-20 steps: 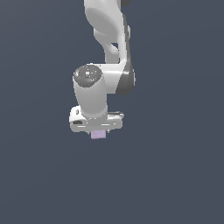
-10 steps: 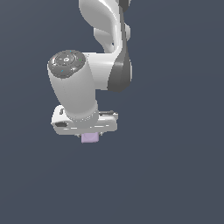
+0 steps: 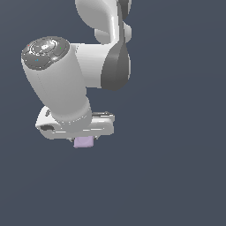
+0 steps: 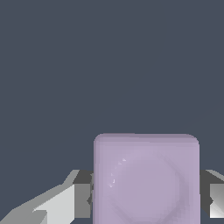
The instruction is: Pick up the object and move it to a goal position.
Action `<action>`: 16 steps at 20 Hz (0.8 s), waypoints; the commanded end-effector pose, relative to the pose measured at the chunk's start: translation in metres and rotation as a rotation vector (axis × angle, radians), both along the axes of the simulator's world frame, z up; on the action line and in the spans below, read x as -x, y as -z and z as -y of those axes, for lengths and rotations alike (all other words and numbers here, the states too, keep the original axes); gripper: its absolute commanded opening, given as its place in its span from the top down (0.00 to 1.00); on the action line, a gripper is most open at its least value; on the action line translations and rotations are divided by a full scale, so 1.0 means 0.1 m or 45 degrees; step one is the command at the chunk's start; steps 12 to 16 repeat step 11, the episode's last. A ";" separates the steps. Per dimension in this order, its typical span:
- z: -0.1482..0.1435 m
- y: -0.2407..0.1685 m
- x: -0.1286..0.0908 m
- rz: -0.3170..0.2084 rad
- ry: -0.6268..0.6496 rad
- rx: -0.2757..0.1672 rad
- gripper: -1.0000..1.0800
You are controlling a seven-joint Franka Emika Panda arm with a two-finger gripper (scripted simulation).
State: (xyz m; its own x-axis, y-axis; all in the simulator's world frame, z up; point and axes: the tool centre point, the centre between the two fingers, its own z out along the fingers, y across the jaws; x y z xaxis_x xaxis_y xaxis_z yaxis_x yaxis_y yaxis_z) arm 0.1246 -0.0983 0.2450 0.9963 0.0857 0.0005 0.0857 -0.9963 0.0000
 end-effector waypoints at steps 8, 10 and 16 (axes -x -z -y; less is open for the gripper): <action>0.05 -0.11 -0.10 -0.001 0.000 0.000 1.00; 0.05 -0.11 -0.10 -0.001 0.000 0.000 1.00; 0.05 -0.11 -0.10 -0.001 0.000 0.000 1.00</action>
